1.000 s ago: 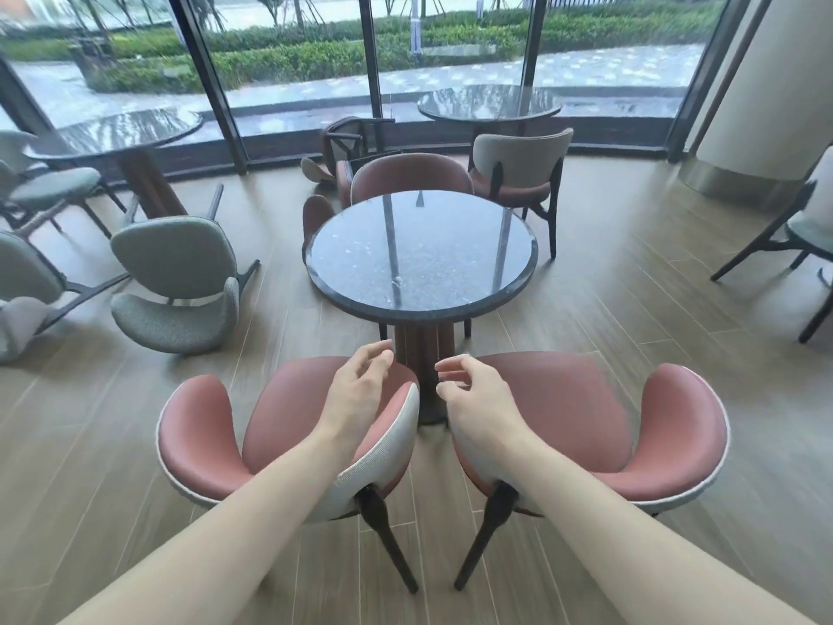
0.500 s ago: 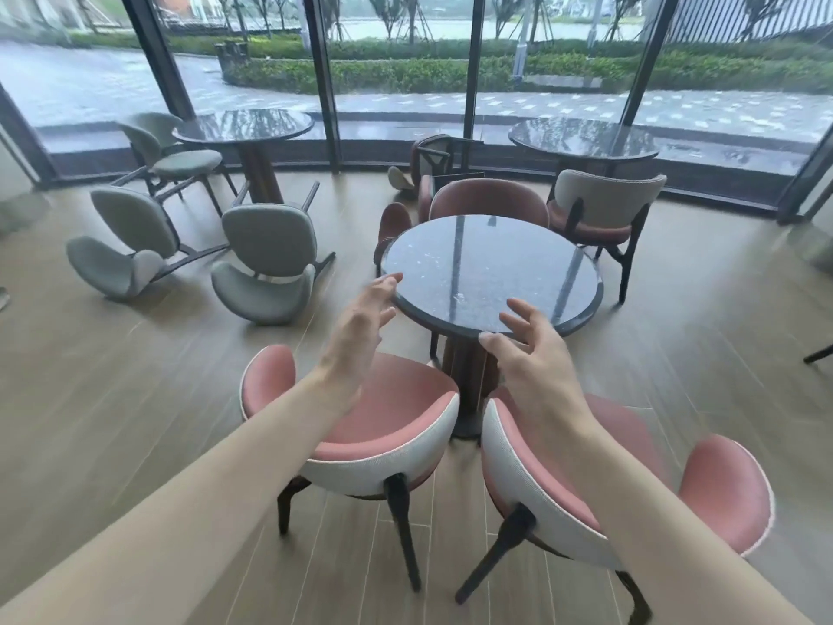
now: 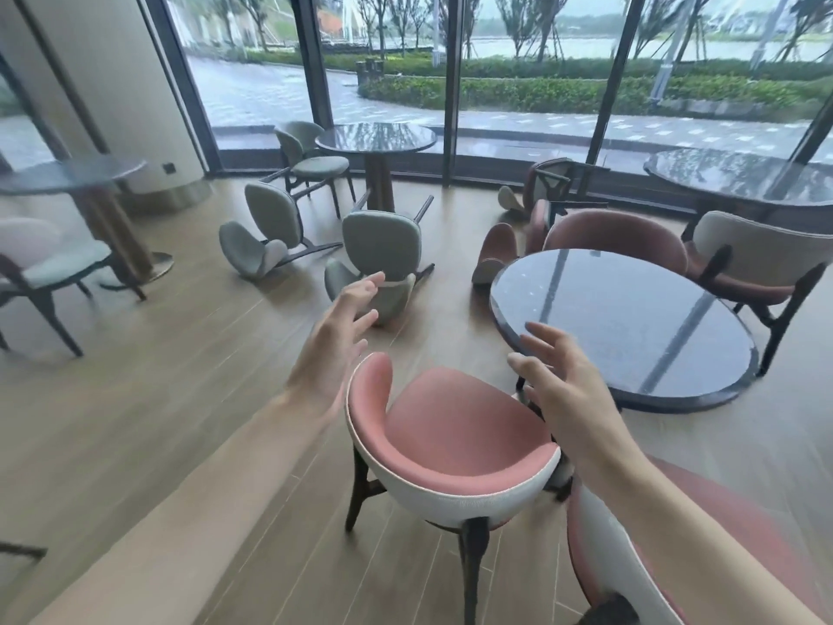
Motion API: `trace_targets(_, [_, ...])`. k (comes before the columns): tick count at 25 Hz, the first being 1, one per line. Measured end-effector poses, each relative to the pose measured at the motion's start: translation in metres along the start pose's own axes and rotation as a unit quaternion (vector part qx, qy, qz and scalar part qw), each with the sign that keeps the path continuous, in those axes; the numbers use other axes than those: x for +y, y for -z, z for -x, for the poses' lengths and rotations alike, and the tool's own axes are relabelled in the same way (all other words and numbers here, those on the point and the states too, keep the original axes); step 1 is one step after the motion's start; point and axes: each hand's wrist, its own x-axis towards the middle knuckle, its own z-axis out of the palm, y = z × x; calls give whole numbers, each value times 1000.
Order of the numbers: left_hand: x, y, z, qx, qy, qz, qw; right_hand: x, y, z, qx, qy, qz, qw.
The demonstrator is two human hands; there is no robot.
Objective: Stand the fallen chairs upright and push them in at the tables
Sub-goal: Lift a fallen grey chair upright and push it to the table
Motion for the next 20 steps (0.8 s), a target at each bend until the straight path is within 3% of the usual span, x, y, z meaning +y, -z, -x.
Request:
trace_targets(9, [24,153,-74,57,-2,5,998,-37,-157,-92,-10,5,-35,999])
trace_targets(15, [31,262,-116,99,17,-5,995,-54,-291,-149,-70,7,-60,996])
trace_targets(20, [21,318,-145,133,38,11,990,-55,-365,-190,-111,3,-69,991])
